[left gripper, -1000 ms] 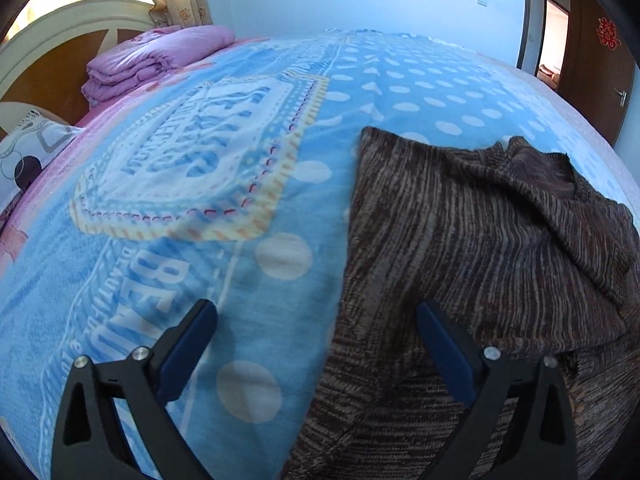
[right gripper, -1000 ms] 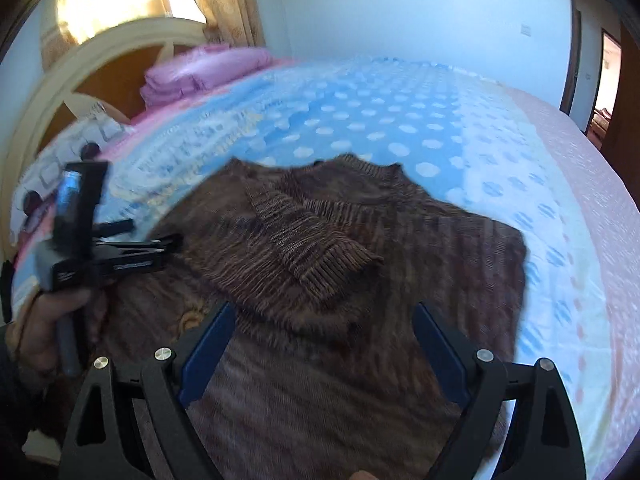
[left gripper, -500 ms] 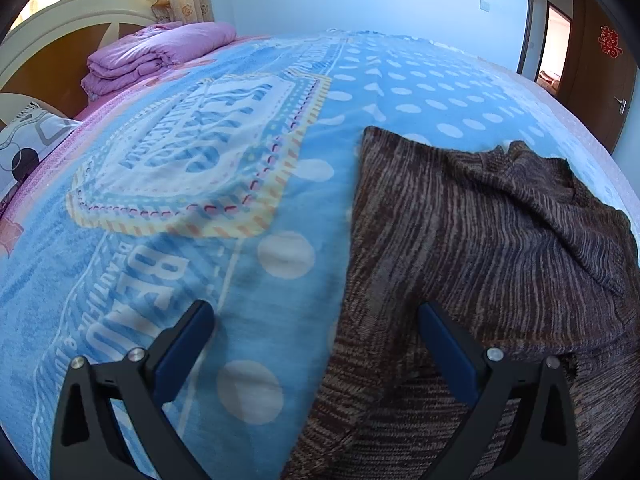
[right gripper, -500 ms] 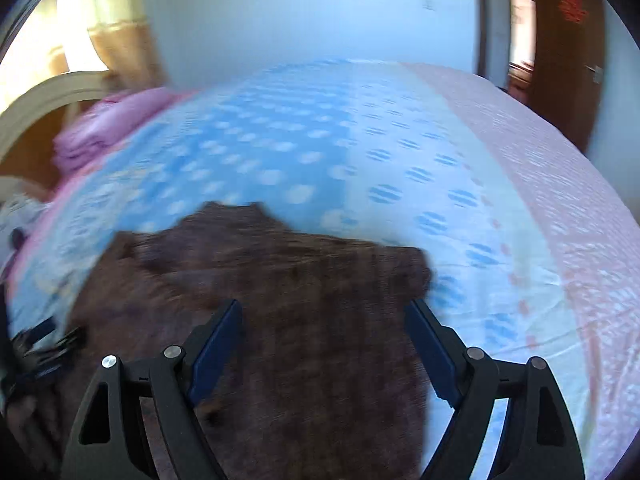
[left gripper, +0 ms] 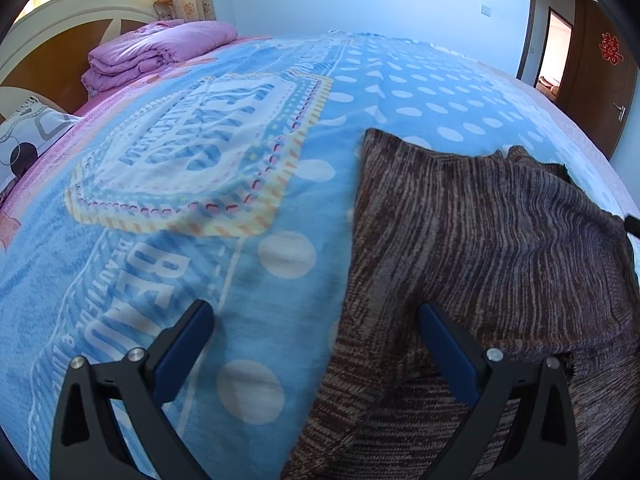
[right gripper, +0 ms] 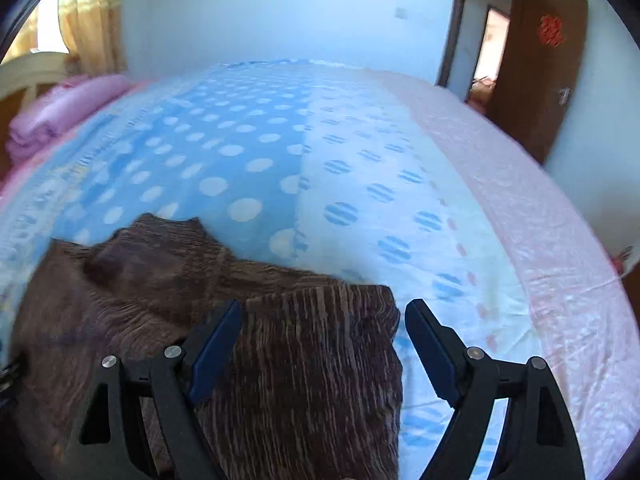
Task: Fold small clothes
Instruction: 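Release the sleeve and smooth the folded side with the left tool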
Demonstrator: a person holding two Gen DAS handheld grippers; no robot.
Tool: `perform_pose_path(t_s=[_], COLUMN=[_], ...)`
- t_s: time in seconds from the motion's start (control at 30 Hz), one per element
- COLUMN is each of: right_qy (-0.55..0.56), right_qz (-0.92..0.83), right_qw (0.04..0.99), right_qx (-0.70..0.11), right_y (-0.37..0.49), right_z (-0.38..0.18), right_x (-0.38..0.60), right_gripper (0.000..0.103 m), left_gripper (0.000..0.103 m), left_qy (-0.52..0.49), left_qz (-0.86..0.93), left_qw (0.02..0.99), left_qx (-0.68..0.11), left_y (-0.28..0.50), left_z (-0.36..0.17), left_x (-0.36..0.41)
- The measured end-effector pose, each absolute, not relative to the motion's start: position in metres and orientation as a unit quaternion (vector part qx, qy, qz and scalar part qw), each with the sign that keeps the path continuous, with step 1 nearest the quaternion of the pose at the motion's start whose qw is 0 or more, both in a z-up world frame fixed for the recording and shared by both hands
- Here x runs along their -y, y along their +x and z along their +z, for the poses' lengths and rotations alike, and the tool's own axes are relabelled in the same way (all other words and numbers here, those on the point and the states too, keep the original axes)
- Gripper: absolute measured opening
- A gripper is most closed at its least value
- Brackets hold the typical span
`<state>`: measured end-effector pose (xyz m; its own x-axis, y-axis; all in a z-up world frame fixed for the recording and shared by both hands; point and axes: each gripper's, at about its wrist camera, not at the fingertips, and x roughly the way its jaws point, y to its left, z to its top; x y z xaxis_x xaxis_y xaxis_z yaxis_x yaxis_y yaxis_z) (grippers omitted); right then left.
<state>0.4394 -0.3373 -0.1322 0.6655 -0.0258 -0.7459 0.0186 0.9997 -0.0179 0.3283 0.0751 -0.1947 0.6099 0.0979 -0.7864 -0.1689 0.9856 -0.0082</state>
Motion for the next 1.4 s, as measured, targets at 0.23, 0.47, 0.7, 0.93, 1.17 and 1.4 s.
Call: perform_pose_path(t_s=[0.23, 0.47, 0.7, 0.93, 1.17, 1.4], right_qy=[0.058, -0.009, -0.042, -0.079, -0.042, -0.023], right_qz=[0.179, 0.182, 0.201, 0.192, 0.191, 0.187], right_qw=[0.878, 0.870, 0.875, 0.894, 0.900, 0.903], right_qx=[-0.440, -0.458, -0.439, -0.397, -0.389, -0.385], right_y=[0.379, 0.355, 0.340, 0.314, 0.315, 0.317], right_z=[-0.137, -0.165, -0.164, -0.170, -0.169, -0.171], right_x=[0.304, 0.264, 0.268, 0.269, 0.279, 0.284], right_gripper=[0.066, 0.029, 0.010, 0.053, 0.053, 0.053], left_gripper=[0.103, 0.103, 0.103, 0.103, 0.073, 0.021], left_qy=[-0.072, -0.078, -0.123, -0.034, -0.009, -0.030], left_qz=[0.075, 0.090, 0.102, 0.046, 0.013, -0.005], left_qw=[0.899, 0.897, 0.894, 0.912, 0.895, 0.896], left_qx=[-0.425, -0.427, -0.418, -0.407, -0.446, -0.444], left_y=[0.325, 0.322, 0.313, 0.324, 0.385, 0.398], left_z=[-0.192, -0.191, -0.189, -0.156, -0.164, -0.186], left_x=[-0.084, -0.088, -0.108, -0.074, -0.053, -0.054])
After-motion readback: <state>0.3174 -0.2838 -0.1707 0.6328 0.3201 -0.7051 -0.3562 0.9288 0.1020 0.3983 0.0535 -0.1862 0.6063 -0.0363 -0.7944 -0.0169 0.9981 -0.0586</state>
